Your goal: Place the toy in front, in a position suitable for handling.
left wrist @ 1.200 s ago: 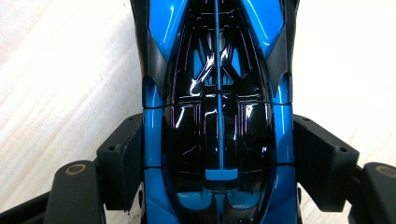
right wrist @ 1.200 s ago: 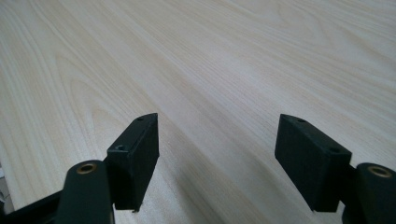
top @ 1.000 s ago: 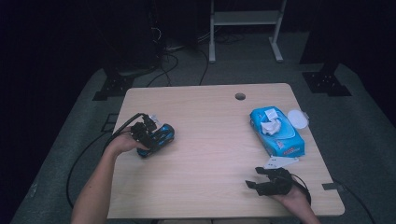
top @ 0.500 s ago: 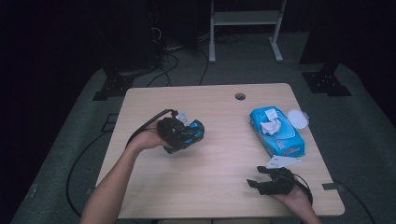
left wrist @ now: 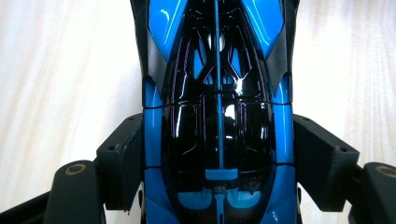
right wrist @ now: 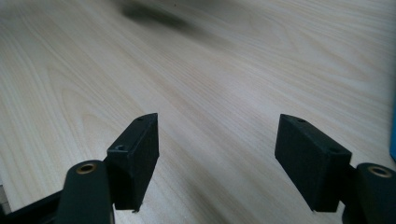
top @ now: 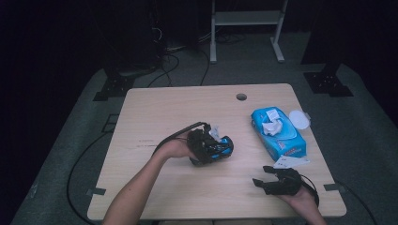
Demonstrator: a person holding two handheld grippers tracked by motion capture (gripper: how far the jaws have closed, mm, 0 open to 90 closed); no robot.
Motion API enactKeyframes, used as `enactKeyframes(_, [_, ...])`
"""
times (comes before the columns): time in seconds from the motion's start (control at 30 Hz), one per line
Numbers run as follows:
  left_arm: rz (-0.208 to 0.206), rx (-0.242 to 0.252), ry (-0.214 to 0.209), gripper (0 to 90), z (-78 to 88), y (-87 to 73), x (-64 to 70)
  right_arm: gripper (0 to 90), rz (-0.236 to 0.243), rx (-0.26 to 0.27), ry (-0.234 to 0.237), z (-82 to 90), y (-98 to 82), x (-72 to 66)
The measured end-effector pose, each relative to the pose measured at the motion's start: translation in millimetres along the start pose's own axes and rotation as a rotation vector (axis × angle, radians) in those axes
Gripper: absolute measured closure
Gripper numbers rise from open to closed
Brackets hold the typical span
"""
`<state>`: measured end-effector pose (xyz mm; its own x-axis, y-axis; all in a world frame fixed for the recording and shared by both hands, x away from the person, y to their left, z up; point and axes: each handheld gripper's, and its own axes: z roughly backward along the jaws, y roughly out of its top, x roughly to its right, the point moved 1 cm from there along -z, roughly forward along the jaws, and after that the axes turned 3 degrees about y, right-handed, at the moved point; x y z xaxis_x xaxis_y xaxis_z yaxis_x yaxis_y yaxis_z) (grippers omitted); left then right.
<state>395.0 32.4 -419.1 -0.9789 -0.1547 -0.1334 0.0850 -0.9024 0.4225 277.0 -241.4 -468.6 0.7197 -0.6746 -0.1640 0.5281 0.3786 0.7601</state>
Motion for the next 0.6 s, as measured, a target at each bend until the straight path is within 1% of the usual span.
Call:
enactKeyframes(0.03, [-0.002, 0.001, -0.007, 25.8, -3.9, 1.3, 2.2, 29.6, -0.005, -0.001, -0.001, 0.4, -0.2, 0.0])
enactKeyframes(0.1, [-0.02, -0.012, -0.016, 25.8, -10.7, 3.5, 6.0, 29.6, -0.009, -0.001, -0.001, 0.5, -0.5, 0.3])
enactKeyframes(0.13, [-0.035, -0.025, -0.02, 25.8, -15.2, 5.2, 9.0, 29.6, -0.009, -0.001, -0.001, 0.4, -0.5, 0.4])
enactKeyframes(0.23, [-0.058, -0.048, -0.031, 25.7, -21.1, 7.3, 13.5, 29.6, -0.006, -0.003, -0.001, -0.1, -0.4, -0.1])
enactKeyframes(0.33, [-0.062, -0.057, -0.039, 25.7, -26.4, 8.3, 15.6, 29.6, -0.005, -0.005, 0.0, -0.8, -0.4, -0.4])
enactKeyframes(0.37, [-0.067, -0.063, -0.036, 25.8, -27.7, 8.3, 15.7, 29.6, -0.005, -0.007, 0.001, -1.2, -0.4, -0.6])
enactKeyframes(0.47, [-0.079, -0.084, -0.045, 25.7, -33.0, 7.3, 17.6, 29.6, -0.003, -0.01, 0.003, -2.2, -0.1, -0.6])
enactKeyframes(0.6, [-0.082, -0.091, -0.048, 25.7, -36.7, 6.2, 18.7, 29.6, -0.001, -0.009, 0.003, -2.0, 0.0, -1.0])
